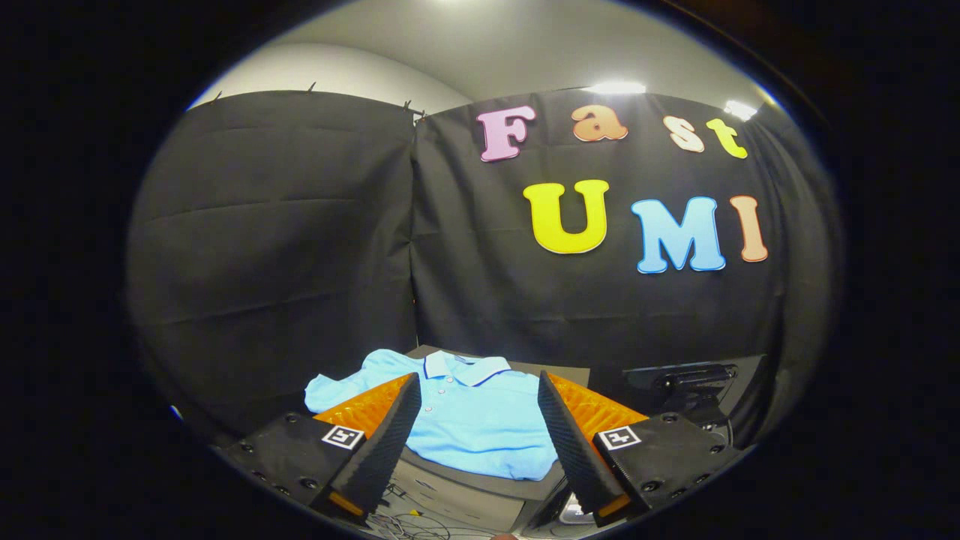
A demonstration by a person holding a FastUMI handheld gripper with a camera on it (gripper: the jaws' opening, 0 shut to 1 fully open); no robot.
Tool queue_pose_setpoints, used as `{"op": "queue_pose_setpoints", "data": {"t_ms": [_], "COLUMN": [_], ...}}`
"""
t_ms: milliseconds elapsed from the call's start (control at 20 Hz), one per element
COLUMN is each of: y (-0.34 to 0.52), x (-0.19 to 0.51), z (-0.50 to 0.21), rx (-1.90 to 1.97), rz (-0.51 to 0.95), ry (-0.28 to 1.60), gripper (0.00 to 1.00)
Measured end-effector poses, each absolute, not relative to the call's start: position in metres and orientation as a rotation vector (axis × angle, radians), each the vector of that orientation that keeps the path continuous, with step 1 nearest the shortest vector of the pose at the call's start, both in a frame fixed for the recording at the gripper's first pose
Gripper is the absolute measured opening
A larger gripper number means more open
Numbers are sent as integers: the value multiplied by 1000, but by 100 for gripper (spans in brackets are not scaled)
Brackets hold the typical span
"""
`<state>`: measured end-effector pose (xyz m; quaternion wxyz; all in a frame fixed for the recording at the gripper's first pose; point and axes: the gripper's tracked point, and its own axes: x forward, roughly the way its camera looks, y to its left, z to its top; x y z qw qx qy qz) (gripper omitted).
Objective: Put the clothes into the washing machine and then close the washing machine lid.
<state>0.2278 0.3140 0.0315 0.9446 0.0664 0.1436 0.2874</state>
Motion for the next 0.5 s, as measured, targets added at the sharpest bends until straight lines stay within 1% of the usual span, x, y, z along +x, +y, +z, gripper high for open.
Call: {"op": "queue_pose_setpoints", "data": {"t_ms": [500], "y": [376], "x": [275], "z": [2], "rx": [61], "rz": [710], "ry": [455], "gripper": [97]}}
